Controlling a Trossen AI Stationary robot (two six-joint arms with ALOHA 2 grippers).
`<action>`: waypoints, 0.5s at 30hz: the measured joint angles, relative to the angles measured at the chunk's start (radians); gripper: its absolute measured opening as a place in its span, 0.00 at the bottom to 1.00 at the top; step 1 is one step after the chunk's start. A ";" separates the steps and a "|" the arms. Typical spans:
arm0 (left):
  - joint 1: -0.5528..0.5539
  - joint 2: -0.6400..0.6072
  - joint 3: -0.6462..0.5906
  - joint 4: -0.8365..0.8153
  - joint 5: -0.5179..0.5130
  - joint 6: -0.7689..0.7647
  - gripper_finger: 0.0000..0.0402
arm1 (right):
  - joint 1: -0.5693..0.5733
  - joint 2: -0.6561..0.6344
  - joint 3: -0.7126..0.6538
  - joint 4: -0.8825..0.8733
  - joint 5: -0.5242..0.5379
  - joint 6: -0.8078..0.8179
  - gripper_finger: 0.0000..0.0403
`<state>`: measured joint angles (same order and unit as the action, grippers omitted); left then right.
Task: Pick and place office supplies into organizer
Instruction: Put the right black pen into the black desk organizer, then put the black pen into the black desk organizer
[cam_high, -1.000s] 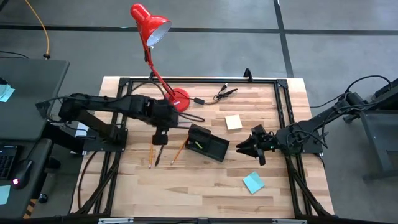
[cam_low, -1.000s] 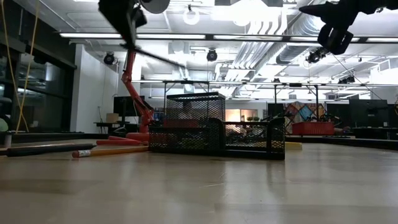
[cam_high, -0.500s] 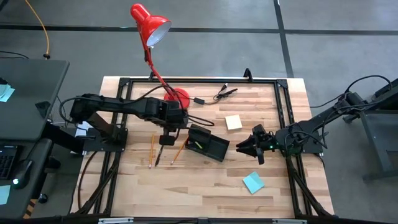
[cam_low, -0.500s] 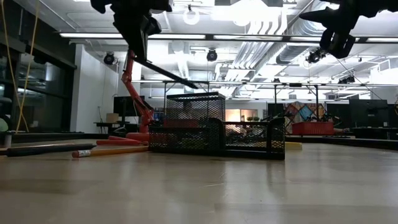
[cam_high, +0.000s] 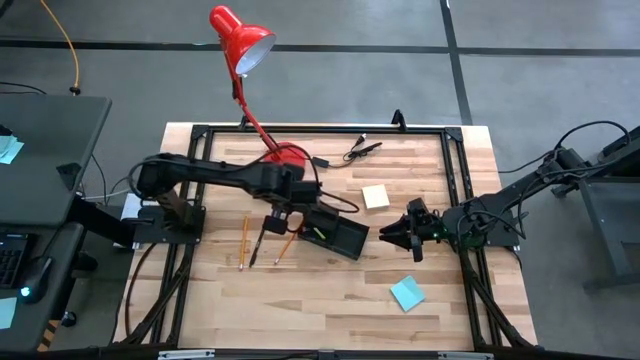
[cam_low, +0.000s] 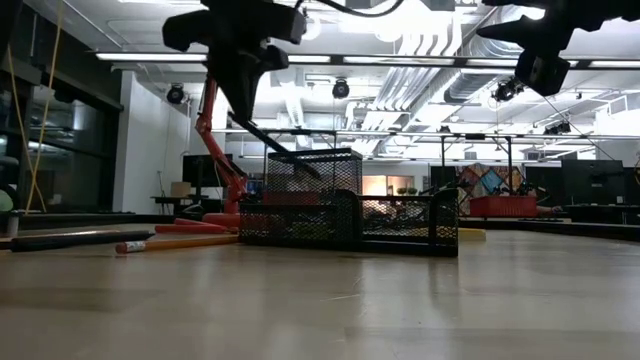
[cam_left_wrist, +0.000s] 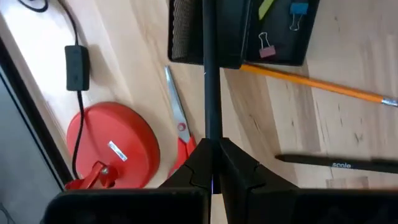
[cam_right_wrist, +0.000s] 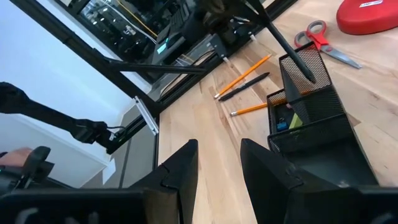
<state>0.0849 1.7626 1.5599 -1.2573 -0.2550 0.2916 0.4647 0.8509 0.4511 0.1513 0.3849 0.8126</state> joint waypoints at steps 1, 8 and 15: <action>0.000 0.008 0.006 -0.004 0.000 0.000 0.01 | 0.000 0.000 0.000 -0.001 0.000 0.005 0.29; 0.000 0.022 0.023 0.042 -0.002 0.026 0.12 | 0.000 0.000 0.000 -0.012 0.014 0.021 0.29; 0.014 0.022 0.022 0.059 0.023 0.015 0.34 | 0.000 0.000 0.000 -0.013 0.041 0.018 0.29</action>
<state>0.0992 1.7844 1.5822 -1.1982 -0.2323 0.3068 0.4644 0.8509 0.4511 0.1379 0.4259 0.8308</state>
